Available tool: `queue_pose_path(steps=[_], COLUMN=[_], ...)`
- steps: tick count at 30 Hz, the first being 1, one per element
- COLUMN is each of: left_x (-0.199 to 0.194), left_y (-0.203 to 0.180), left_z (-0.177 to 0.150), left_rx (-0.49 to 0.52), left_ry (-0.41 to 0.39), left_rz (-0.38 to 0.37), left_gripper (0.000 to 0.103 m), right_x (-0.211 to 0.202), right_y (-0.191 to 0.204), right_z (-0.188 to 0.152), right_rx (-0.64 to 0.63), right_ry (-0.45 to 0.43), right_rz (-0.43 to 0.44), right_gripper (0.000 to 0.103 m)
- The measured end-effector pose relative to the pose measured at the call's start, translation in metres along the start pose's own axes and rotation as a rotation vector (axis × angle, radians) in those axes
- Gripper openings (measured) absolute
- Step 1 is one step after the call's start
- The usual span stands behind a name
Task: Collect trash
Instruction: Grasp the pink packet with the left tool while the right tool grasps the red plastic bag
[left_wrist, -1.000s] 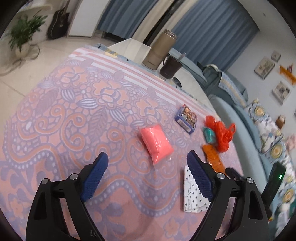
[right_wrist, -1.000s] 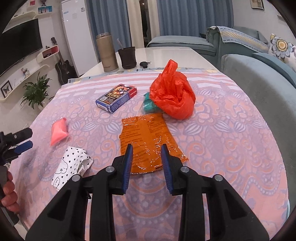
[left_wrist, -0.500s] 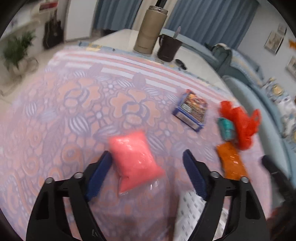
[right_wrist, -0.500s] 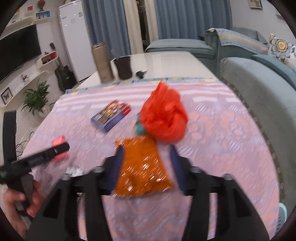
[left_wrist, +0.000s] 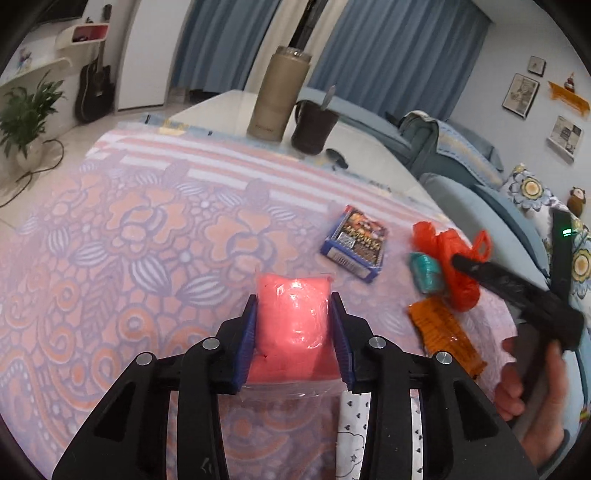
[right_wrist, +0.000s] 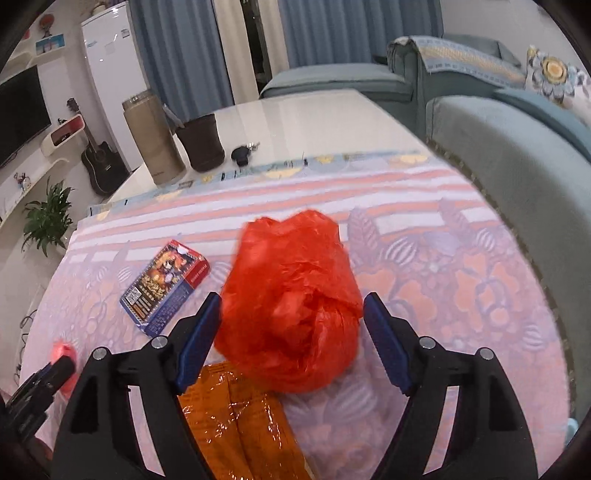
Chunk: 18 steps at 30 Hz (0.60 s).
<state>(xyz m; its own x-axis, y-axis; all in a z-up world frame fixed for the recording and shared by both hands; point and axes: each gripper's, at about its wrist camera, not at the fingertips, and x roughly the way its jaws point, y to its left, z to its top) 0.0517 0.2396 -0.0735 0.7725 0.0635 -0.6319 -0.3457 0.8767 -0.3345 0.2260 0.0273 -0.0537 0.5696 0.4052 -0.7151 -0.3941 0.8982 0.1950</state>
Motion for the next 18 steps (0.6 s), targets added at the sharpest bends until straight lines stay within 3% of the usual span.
queue_pose_path(steps=[2,4,7,13,18], left_x=[-0.005,-0.009,-0.012,-0.021,-0.043], left_y=[0.002,0.004,0.003,-0.009,-0.034], left_z=[-0.001,-0.002,-0.002,-0.004,-0.010], left_rx=[-0.009,-0.020,-0.017,0.029,0.015], left_ry=[-0.026,-0.042,-0.055,-0.075,-0.073], left_rz=[-0.037,-0.047,-0.063,-0.114,-0.227], left_gripper=[0.035,0.035,0.035,0.035,0.035], right_x=[0.006,0.000,-0.005,-0.052,-0.100], right_y=[-0.002,0.000,0.002,-0.018,-0.041], right_z=[-0.005,-0.006,-0.010,-0.031,-0.056], right_rx=[0.010,-0.001,-0.019,0.055,0.103], right_ry=[0.014,-0.009,-0.027,-0.103,-0.148], right_rz=[0.018,0.023,0.013,0.025,0.034], right_gripper=[0.051,0.036,0.028,0.025,0.025])
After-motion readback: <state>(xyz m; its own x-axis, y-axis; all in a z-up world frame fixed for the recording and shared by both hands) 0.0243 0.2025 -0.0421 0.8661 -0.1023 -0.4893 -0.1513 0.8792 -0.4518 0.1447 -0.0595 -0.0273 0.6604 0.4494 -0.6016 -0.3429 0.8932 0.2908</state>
